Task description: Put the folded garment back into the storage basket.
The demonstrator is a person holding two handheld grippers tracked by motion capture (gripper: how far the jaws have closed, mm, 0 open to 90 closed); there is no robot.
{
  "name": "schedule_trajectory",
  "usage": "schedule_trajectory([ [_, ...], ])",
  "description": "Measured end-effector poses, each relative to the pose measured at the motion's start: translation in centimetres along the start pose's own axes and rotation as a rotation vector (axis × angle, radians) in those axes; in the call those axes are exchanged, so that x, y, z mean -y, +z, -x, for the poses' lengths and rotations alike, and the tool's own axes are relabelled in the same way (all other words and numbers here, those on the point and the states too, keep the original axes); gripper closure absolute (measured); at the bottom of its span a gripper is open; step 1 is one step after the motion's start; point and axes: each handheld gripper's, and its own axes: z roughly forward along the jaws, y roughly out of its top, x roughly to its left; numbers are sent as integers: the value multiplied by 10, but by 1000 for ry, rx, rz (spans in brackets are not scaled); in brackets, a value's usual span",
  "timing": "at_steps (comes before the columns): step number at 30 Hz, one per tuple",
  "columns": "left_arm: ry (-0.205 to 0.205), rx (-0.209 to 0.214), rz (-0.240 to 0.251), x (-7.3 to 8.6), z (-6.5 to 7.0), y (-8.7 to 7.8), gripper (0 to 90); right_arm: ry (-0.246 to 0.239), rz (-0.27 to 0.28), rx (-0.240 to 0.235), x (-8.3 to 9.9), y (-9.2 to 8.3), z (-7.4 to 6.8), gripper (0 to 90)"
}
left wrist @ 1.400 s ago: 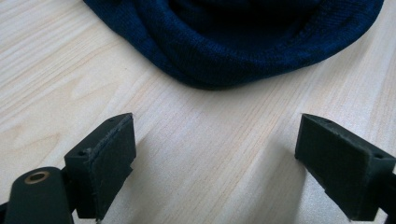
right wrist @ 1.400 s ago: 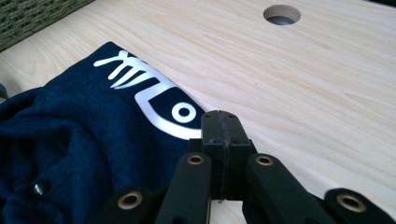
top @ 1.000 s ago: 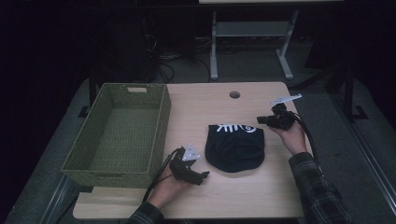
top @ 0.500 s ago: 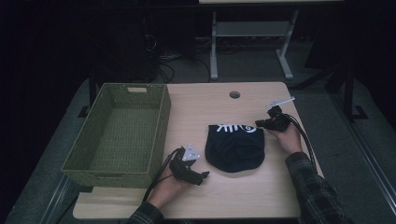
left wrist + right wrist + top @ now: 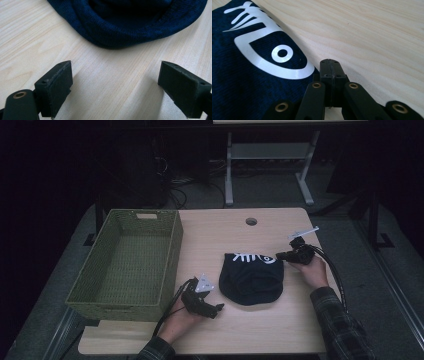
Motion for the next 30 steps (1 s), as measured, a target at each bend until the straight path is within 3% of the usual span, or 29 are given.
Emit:
schedule_trajectory([
  [10, 0, 0, 0, 0, 0, 0, 114, -15, 1, -21, 11, -7, 0, 900],
  [30, 1, -2, 6, 0, 0, 0, 114, -64, -14, -36, 33, -25, -21, 900],
])
